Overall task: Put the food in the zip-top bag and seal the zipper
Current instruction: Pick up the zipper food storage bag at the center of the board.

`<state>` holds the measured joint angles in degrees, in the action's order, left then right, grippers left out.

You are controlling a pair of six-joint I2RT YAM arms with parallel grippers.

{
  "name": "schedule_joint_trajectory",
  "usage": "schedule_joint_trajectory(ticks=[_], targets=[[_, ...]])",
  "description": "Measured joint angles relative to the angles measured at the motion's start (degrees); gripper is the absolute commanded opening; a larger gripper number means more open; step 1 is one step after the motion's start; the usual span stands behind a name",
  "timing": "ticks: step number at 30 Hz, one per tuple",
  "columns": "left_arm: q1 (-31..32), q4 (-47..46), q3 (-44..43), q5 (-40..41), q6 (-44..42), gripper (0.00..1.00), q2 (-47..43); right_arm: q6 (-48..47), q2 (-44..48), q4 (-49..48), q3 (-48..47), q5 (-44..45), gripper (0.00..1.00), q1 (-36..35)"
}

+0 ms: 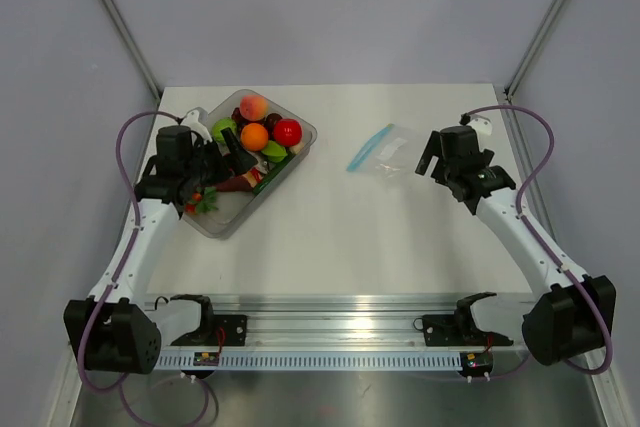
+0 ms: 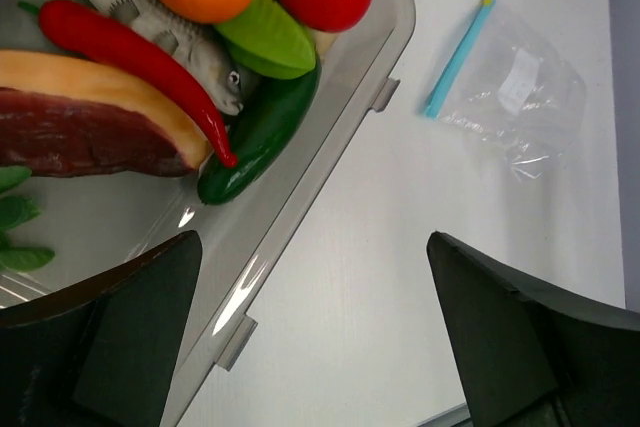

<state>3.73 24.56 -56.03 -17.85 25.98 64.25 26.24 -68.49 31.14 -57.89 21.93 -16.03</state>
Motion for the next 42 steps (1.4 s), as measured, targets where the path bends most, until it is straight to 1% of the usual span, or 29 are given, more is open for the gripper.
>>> schedule_joint_trajectory(ticks=[6,10,13,16,19,23,26,31,33,36,37,42], targets=[[1.1,1.5,0.7,0.0,-1.5,0.99,1.4,0.2,-4.1,0.2,0.0,0.0,0.99,0.0],[2.6,2.3,0.5,0.4,-2.5,0.99,1.9,0.6,-5.1,0.2,0.0,-0.5,0.99,0.0],[5.4,4.0,-1.2,2.6,-3.8,0.99,3.2,1.3,-5.2,-0.5,-0.2,-2.0,1.00,-0.6],[9.8,5.6,-3.3,6.0,-5.2,0.99,4.5,2.5,-7.8,-0.8,-2.6,-3.2,0.99,-3.5],[14.0,6.5,-4.8,8.1,-5.7,0.99,5.6,3.6,-13.7,-1.7,-7.6,-3.8,0.99,-8.5],[16.3,6.8,-5.6,9.4,-5.6,0.99,6.0,4.3,-22.8,-3.0,-15.3,-4.5,0.99,-14.1],[17.0,7.1,-5.7,10.1,-5.6,0.99,6.0,4.3,-28.7,-3.4,-20.1,-4.4,0.99,-15.2],[17.4,8.1,-5.7,11.0,-5.4,0.99,5.8,3.3,-39.5,-3.0,-28.8,-2.1,1.00,-14.7],[17.4,8.9,-5.7,11.2,-5.4,0.99,5.4,3.4,-43.0,-2.4,-30.6,-2.0,1.00,-14.4],[17.4,9.4,-5.7,11.7,-5.4,0.99,4.4,3.6,-44.1,-1.4,-28.2,-2.0,0.99,-13.8],[17.4,9.6,-5.7,11.7,-5.4,0.99,4.0,3.7,-43.2,-1.8,-25.6,-1.9,1.00,-13.6],[17.4,9.9,-5.7,11.9,-5.4,0.99,2.7,4.2,-34.0,1.5,-11.5,-1.2,1.00,-13.5]])
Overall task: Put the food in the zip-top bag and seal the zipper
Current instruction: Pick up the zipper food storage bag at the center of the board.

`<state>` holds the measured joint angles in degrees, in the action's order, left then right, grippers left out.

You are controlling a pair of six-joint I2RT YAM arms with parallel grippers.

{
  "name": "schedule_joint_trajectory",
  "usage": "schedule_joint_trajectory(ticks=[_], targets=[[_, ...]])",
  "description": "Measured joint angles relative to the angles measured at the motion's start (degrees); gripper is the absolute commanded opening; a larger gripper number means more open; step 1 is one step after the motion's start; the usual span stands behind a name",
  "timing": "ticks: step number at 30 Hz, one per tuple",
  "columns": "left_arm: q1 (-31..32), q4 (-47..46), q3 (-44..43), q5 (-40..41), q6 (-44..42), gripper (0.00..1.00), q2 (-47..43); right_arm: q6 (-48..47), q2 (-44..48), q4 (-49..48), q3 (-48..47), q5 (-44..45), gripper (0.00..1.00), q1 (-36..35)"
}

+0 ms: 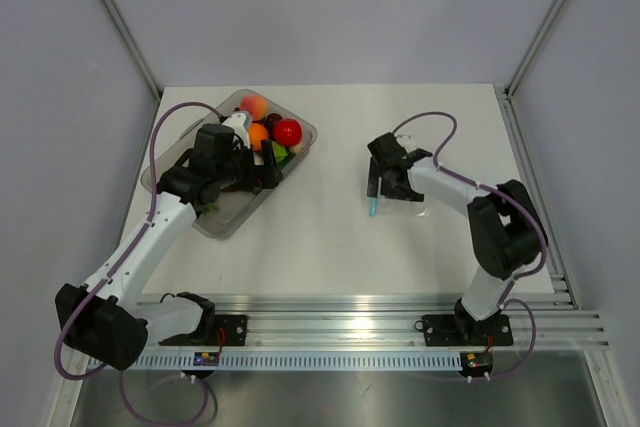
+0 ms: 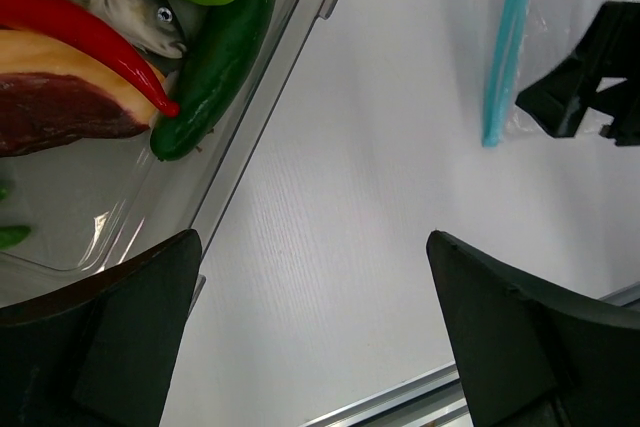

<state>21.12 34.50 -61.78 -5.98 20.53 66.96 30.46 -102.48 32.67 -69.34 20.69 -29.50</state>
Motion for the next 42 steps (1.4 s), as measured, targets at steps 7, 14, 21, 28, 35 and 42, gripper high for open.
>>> schedule_joint_trajectory(ticks=[7,14,21,28,35,42], targets=[[0.5,0.0,0.0,-0.1,0.0,0.99,0.0,-0.4,12.6,4.1,4.2,0.9,0.99,0.0],[0.6,0.0,0.1,0.1,0.0,0.99,-0.1,-5.3,5.4,4.4,-7.0,5.9,0.94,-2.2],[0.6,0.7,0.9,0.6,-0.3,0.99,-0.7,-12.3,-4.4,4.1,-9.3,11.0,0.72,-7.7],[0.6,1.0,1.9,0.6,-0.2,0.99,-1.0,-15.6,-5.5,3.6,-8.7,11.8,0.67,-7.9],[0.6,1.1,2.3,0.6,-0.2,0.99,-1.0,-16.9,-7.0,1.9,-7.9,11.6,0.62,-8.0],[0.6,1.2,2.4,0.6,-0.2,0.99,-1.0,-17.0,-9.8,1.0,-6.4,11.8,0.43,-8.1]])
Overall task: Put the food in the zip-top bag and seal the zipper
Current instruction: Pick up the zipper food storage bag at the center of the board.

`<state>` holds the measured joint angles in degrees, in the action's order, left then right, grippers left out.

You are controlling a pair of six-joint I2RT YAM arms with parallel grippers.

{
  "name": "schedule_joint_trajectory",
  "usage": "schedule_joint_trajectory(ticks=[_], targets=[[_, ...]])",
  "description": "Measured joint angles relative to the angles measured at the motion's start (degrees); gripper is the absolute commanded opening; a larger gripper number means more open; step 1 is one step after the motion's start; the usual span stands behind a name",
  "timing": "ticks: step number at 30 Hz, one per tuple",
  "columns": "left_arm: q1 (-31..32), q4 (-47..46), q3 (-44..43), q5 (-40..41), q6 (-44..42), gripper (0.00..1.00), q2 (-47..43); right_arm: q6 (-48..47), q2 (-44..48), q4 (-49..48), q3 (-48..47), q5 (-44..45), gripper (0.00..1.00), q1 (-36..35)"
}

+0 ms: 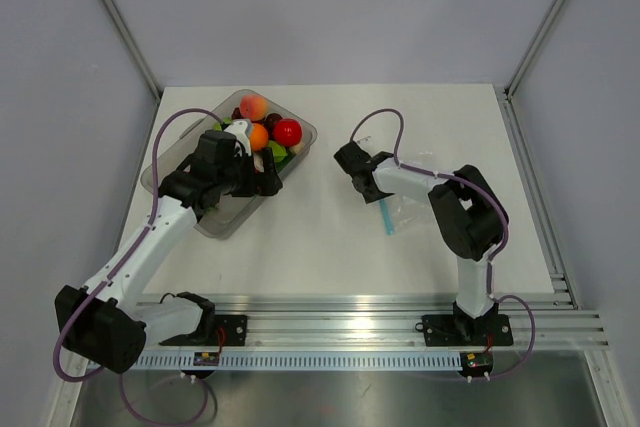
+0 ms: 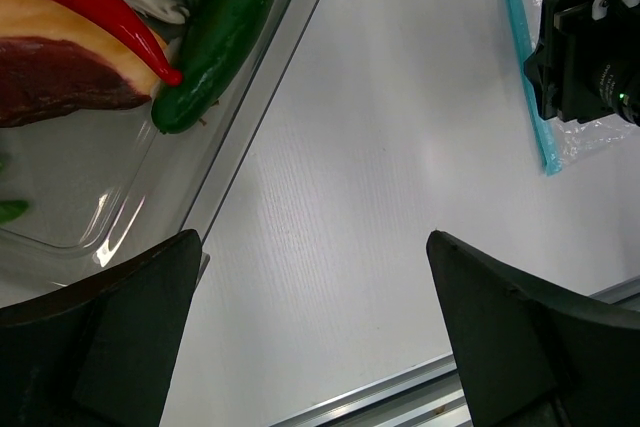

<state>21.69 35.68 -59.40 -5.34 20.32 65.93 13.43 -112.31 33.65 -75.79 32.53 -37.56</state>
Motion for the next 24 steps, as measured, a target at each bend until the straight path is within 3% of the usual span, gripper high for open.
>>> schedule_joint_trajectory(ticks=[5,6,7,13,15,16,18,19,21,24], targets=[[0.0,-0.1,0.3,0.0,0.0,0.99,0.0,0.2,-0.3,-0.3,1.0,0.2,0.22,0.0],[0.0,-0.1,0.4,0.0,0.0,0.99,0.0,0.3,-0.3,-0.6,1.1,0.3,0.08,0.0],[0.0,-0.1,0.6,0.0,0.0,0.99,0.0,0.1,-0.3,-0.9,1.2,0.5,0.00,0.0],[0.0,0.3,0.9,0.0,0.0,0.99,0.0,0.7,-0.3,-1.4,1.7,0.9,0.00,0.0],[0.0,0.3,0.9,0.0,0.0,0.99,0.0,0.7,0.1,-1.5,2.3,0.9,0.06,0.0],[0.0,0.3,0.9,0.0,0.0,0.99,0.0,0.8,0.4,-1.4,2.7,0.8,0.26,0.0],[0.0,0.2,0.9,0.0,0.0,0.99,0.0,1.4,1.8,-1.2,3.8,0.8,0.41,-0.1],[0.0,0.3,0.9,0.0,0.0,0.99,0.0,1.5,2.8,-1.2,4.2,0.8,0.60,-0.1],[0.0,0.2,0.9,0.0,0.0,0.99,0.0,1.7,4.4,-1.2,4.8,0.9,0.66,-0.2],[0.0,0.2,0.9,0.0,0.0,0.99,0.0,1.7,6.4,-1.5,5.7,1.0,0.67,-1.1]])
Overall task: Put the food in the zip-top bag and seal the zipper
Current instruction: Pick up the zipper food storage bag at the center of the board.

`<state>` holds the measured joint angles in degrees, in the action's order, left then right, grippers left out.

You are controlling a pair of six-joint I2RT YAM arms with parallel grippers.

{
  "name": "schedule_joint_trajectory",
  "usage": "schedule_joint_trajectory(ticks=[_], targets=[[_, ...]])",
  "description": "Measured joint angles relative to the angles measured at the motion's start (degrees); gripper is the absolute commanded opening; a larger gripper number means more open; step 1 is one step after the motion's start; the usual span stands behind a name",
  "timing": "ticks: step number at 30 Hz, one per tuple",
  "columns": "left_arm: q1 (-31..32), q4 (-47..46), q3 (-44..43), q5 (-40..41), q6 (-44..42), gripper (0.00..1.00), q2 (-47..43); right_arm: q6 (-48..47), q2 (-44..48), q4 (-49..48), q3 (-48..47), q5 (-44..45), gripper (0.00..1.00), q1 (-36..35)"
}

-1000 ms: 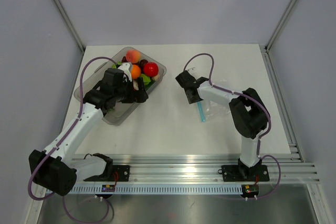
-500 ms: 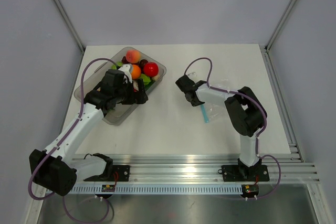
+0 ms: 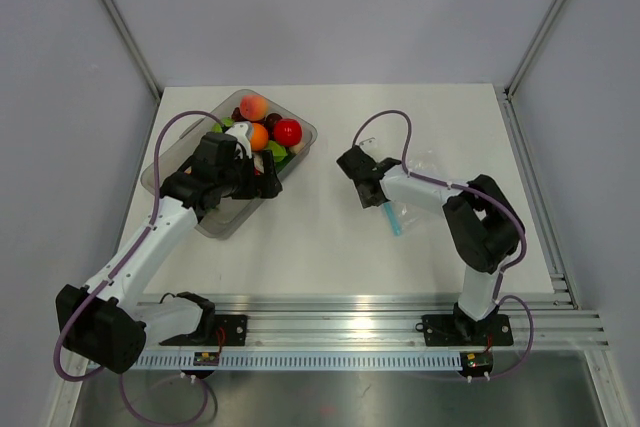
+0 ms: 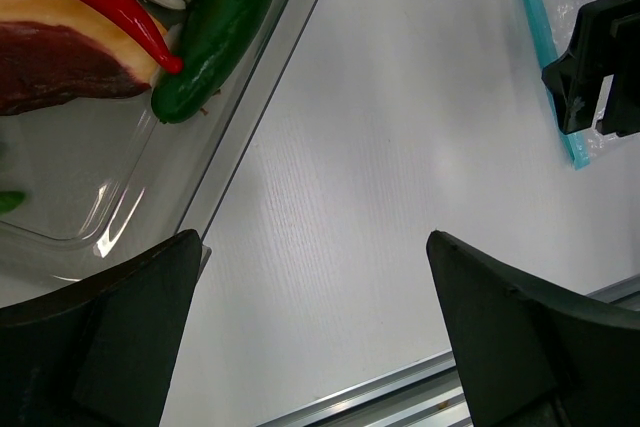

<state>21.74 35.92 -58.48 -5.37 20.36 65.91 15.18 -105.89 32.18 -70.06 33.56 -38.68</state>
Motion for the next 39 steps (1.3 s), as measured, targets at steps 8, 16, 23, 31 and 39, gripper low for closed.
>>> schedule_joint_trajectory(ticks=[8,16,23,31,39], targets=[[0.0,0.0,0.0,0.0,0.0,0.99,0.0,0.0,-2.7,-0.2,1.1,3.2,0.65,-2.7],[0.0,-0.1,0.9,0.0,0.0,0.99,0.0,0.1,-5.4,0.9,0.6,9.8,0.54,-3.3],[0.1,0.0,1.3,-0.3,0.0,0.99,0.1,1.1,-6.1,1.9,0.6,12.4,0.21,-3.9],[0.7,0.0,1.3,-0.7,0.0,0.99,1.1,1.4,-6.1,2.2,0.6,13.0,0.00,-4.0],[1.3,0.1,1.2,-1.5,0.0,0.99,1.8,2.8,-2.0,3.2,1.5,10.4,0.00,-4.0]])
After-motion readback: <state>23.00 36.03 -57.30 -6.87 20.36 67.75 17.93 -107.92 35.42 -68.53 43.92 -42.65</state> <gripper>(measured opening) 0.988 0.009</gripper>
